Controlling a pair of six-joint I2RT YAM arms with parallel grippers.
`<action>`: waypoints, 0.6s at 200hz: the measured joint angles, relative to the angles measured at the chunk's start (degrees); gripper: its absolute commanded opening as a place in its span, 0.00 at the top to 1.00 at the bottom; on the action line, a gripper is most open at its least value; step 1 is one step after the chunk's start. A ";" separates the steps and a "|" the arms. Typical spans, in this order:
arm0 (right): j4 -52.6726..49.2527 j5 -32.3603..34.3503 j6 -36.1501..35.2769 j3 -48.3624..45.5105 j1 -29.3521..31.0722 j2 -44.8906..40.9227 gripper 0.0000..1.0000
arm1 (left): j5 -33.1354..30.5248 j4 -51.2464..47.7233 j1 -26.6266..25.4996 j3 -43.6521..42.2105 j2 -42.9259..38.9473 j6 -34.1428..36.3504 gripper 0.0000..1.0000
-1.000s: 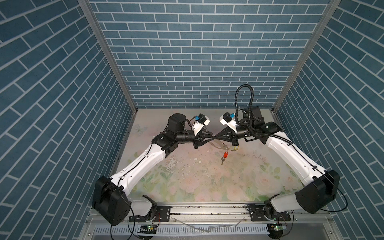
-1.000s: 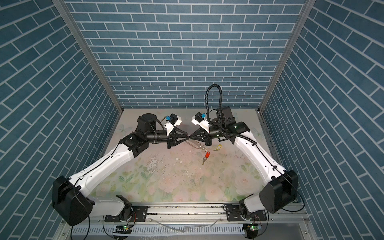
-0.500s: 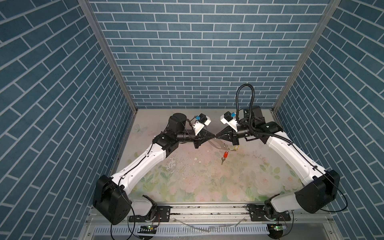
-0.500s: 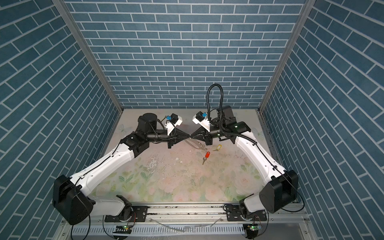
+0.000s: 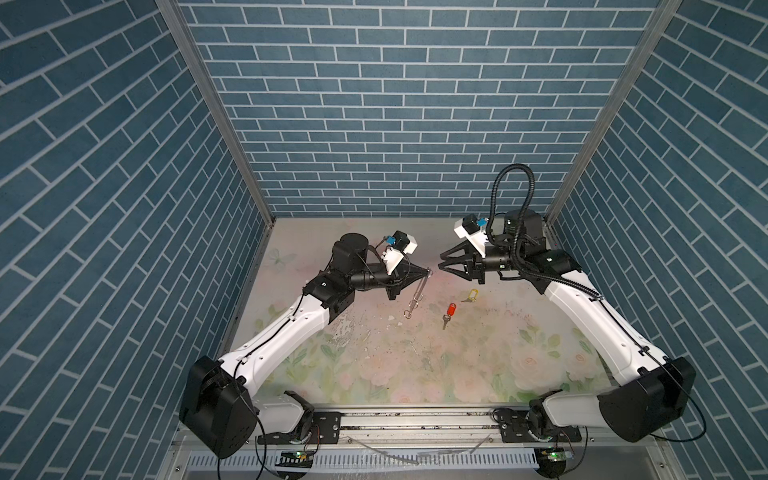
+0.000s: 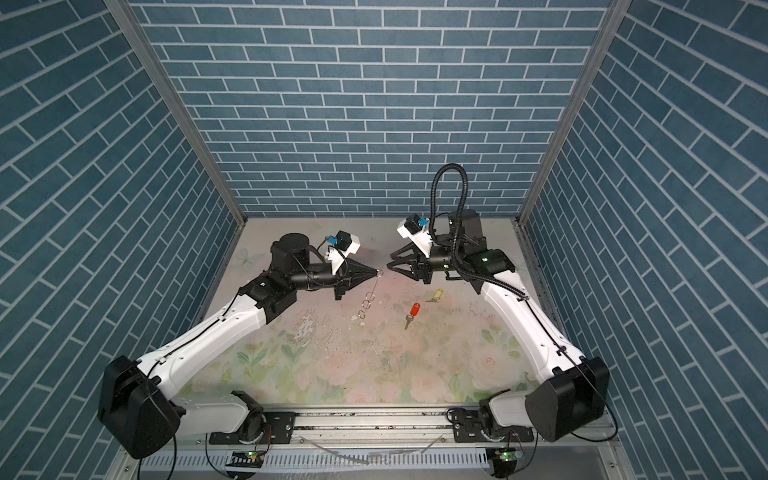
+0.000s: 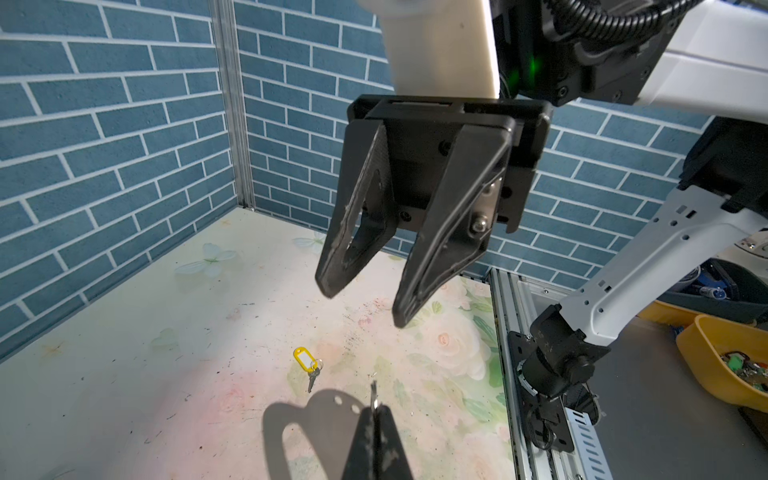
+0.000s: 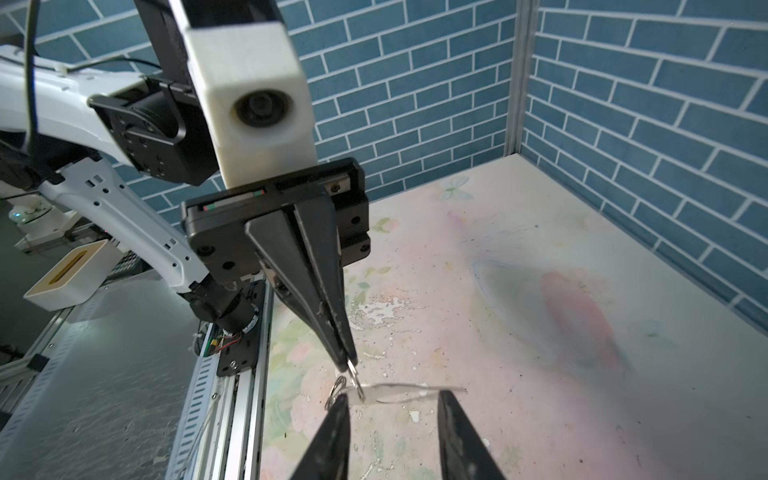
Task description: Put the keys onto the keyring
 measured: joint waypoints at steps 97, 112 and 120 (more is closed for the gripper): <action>11.28 9.90 13.60 -9.35 -0.15 -3.80 0.65 | -10.60 17.86 -0.59 -11.67 -3.39 -6.67 1.00; 11.78 12.02 15.39 -10.01 -0.15 -3.80 0.65 | -15.34 18.53 -1.55 -12.74 -4.55 -6.69 1.00; 12.02 13.42 16.41 -10.29 -0.15 -3.80 0.65 | -18.05 18.56 -2.27 -12.87 -5.07 -6.58 1.00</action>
